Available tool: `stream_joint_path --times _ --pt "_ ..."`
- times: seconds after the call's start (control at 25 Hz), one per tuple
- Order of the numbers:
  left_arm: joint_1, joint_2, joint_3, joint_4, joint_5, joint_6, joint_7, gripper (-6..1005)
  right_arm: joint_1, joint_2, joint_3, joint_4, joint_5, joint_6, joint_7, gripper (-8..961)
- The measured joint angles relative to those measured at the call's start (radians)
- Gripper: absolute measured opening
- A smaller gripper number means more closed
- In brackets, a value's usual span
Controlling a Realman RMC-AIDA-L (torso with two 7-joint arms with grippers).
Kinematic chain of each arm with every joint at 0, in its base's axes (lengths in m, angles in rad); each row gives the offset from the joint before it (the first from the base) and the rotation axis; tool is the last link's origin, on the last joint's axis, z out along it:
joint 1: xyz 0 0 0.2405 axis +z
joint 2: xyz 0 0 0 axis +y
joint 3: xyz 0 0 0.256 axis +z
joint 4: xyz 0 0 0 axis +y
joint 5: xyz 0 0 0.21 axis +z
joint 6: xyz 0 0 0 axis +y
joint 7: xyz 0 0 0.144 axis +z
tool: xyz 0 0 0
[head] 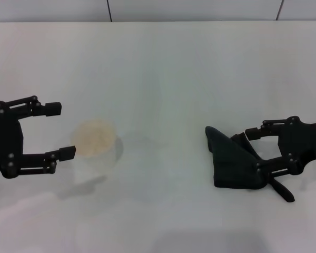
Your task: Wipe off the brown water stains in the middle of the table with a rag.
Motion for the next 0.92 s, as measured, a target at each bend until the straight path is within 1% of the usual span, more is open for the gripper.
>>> stream_joint_path --times 0.92 --pt "0.006 0.0 0.001 0.001 0.001 0.002 0.002 846 0.0 0.002 0.001 0.009 -0.014 0.024 0.016 840"
